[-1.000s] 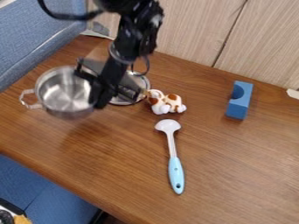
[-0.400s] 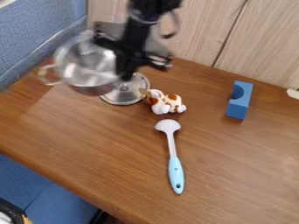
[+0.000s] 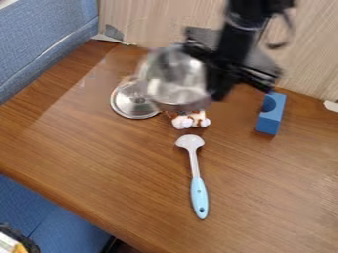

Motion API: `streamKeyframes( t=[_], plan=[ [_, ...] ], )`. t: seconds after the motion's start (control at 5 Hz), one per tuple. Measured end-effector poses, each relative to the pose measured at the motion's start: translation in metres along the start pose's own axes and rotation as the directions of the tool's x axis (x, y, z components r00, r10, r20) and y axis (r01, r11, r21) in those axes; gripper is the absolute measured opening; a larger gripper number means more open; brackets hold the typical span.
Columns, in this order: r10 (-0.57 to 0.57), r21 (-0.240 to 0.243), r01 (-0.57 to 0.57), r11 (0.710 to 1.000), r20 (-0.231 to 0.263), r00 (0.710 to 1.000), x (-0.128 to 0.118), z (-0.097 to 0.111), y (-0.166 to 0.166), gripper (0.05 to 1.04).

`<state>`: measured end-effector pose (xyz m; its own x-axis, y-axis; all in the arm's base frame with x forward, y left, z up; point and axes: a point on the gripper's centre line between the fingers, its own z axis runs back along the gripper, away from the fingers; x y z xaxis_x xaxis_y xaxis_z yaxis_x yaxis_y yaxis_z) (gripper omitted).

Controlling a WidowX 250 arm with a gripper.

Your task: Moved the silver pot to the middle right of the table.

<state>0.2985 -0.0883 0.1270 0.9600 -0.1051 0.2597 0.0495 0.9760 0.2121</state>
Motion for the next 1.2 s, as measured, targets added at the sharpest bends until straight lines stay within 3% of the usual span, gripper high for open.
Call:
streamKeyframes(
  t=[0.4, 0.6, 1.2],
  plan=[
    [-0.167, -0.072, 0.164, 0.984, -0.027, 0.986, -0.015, -0.015, -0.056, 0.072],
    [-0.224, -0.071, 0.218, 0.973, -0.074, 0.972, -0.024, -0.038, -0.076, 0.072],
    [-0.292, -0.084, 0.283, 0.955, -0.114, 0.950, -0.016, -0.076, -0.106, 0.072]
  ],
)
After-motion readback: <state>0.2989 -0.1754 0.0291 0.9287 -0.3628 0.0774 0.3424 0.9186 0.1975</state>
